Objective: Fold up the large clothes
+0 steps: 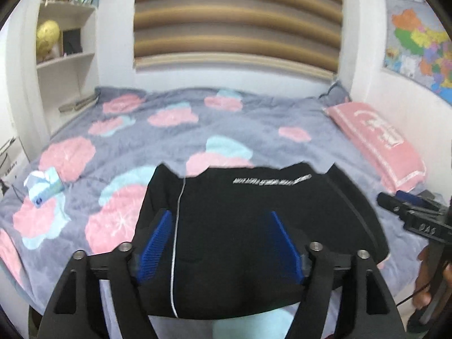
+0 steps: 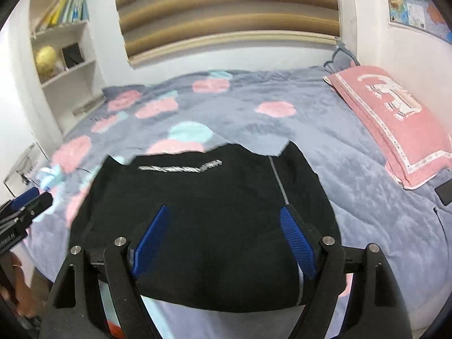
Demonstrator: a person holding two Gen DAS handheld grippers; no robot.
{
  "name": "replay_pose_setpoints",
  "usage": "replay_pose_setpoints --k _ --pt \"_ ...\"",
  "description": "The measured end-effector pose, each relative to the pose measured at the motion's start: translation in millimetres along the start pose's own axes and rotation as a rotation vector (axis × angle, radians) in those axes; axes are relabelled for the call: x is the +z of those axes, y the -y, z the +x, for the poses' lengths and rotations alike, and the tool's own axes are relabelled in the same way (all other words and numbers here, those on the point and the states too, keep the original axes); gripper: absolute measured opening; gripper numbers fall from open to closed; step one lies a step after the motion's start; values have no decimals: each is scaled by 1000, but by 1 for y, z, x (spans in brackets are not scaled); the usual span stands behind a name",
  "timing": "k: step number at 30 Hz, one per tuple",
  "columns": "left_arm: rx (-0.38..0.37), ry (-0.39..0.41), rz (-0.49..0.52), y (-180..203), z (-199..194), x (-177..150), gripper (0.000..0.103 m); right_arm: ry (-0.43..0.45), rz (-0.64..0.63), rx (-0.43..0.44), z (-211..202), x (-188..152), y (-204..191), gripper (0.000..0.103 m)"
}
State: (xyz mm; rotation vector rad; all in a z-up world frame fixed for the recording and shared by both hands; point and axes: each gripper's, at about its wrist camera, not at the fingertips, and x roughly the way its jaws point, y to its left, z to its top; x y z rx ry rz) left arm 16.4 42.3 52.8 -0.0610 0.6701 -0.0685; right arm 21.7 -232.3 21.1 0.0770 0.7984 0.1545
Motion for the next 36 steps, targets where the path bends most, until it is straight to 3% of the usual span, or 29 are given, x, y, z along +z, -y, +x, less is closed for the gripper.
replay_pose_setpoints --k 3,11,23,36 --pt "-45 16 6 11 -9 4 76 29 -24 3 -15 0 -16 83" --pt "-21 84 36 30 -25 4 77 58 -58 16 -34 -3 -42 90" --pt "2 -1 30 30 -4 -13 77 -2 -45 20 -17 -18 -46 90" --pt "-9 -37 30 30 7 -17 77 -21 -37 25 -9 -22 -46 90"
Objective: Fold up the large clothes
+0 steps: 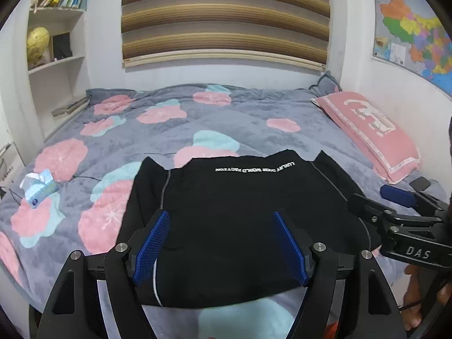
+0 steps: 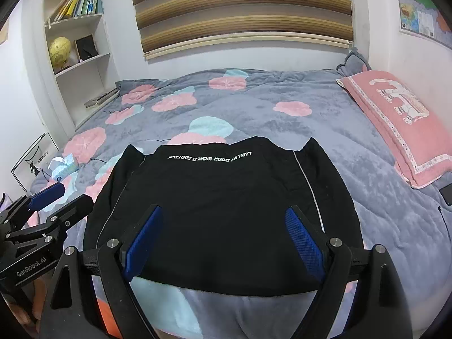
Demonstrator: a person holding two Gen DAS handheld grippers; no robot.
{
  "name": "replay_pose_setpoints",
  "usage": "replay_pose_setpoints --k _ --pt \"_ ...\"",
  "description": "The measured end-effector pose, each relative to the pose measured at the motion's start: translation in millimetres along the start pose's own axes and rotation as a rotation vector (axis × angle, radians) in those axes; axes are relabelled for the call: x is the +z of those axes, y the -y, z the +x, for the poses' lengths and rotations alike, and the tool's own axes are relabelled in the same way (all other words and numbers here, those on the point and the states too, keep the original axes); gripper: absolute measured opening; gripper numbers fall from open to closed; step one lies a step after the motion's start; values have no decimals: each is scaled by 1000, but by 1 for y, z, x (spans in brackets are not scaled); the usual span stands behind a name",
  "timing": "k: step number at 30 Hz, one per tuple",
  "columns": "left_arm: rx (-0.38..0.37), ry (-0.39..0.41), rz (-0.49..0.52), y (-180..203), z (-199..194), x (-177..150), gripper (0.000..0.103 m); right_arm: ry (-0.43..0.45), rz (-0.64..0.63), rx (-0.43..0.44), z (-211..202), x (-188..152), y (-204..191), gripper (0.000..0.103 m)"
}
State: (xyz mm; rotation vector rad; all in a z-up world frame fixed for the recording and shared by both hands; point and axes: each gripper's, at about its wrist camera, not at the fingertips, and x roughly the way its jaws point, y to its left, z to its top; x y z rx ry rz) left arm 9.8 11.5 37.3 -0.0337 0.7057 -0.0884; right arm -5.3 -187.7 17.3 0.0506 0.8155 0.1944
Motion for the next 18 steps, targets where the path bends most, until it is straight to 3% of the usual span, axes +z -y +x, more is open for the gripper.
replay_pose_setpoints --k 3,18 --pt "-31 4 -11 -1 -1 0 77 0 -2 5 2 0 -1 90" --pt "-10 -12 -1 3 6 -1 77 -13 -18 6 8 -1 -3 90"
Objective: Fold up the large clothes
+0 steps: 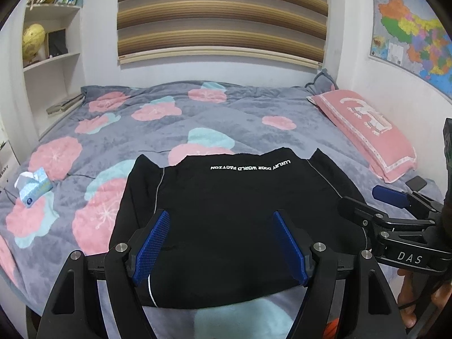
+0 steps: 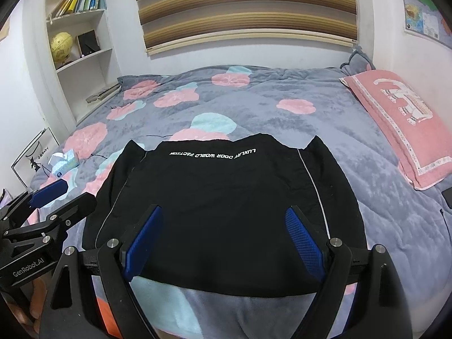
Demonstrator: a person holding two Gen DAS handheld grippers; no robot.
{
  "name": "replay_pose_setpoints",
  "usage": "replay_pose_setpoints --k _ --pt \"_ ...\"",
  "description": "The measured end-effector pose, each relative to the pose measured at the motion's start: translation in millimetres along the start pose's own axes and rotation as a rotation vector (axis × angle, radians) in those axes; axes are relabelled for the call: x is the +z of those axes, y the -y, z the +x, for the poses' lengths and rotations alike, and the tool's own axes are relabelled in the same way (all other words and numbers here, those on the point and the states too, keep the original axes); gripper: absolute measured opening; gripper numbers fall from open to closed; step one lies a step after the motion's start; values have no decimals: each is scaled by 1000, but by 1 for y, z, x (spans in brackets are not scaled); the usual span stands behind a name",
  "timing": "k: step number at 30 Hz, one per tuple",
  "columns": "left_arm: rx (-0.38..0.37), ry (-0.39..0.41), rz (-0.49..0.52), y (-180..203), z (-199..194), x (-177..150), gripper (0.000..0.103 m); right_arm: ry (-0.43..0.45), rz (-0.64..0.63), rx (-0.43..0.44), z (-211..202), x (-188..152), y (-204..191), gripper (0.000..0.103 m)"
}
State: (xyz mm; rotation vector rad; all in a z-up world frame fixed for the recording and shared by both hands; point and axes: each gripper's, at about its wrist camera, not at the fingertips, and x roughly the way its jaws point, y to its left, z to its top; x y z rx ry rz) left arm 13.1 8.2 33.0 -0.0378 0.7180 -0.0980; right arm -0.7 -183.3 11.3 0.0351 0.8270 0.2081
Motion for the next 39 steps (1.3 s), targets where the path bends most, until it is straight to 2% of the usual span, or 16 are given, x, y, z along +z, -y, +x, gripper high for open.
replay_pose_setpoints --k 39 --pt "28 -19 7 8 -3 -11 77 -30 -6 7 5 -11 1 90"
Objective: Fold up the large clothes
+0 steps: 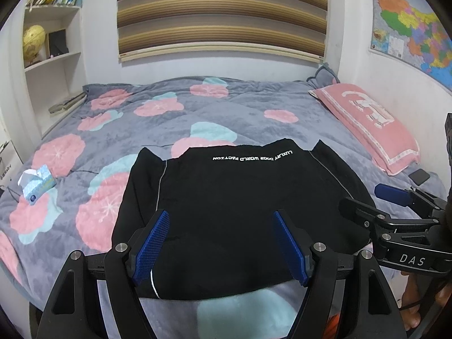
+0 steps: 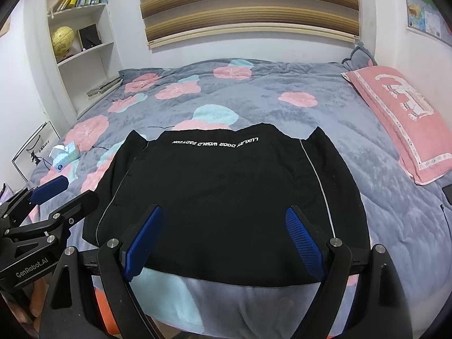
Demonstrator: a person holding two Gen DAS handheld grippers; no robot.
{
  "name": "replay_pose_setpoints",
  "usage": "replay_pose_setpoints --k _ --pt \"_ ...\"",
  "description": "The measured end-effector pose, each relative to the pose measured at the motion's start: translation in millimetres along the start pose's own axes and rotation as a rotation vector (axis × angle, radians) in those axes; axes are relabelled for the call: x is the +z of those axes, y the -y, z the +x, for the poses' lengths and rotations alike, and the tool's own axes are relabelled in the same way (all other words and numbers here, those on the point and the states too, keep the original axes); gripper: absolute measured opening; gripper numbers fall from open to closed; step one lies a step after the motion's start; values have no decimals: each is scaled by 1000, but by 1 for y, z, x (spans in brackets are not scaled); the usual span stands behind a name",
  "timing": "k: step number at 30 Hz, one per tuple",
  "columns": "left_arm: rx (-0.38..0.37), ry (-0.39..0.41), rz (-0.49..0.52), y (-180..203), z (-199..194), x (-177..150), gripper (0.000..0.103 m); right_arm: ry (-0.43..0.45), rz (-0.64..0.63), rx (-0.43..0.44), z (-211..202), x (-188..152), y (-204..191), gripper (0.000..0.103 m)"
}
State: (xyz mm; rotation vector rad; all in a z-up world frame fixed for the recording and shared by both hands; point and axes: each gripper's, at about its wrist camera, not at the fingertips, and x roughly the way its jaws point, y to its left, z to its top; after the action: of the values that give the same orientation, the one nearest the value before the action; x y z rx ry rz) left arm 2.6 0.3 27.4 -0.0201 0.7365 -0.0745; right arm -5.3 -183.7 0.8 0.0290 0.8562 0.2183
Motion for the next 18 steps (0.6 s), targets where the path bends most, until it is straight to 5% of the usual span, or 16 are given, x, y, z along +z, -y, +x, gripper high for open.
replay_pose_setpoints --k 18 --pt "5 2 0 -3 4 -2 77 -33 -5 5 7 -3 4 90"
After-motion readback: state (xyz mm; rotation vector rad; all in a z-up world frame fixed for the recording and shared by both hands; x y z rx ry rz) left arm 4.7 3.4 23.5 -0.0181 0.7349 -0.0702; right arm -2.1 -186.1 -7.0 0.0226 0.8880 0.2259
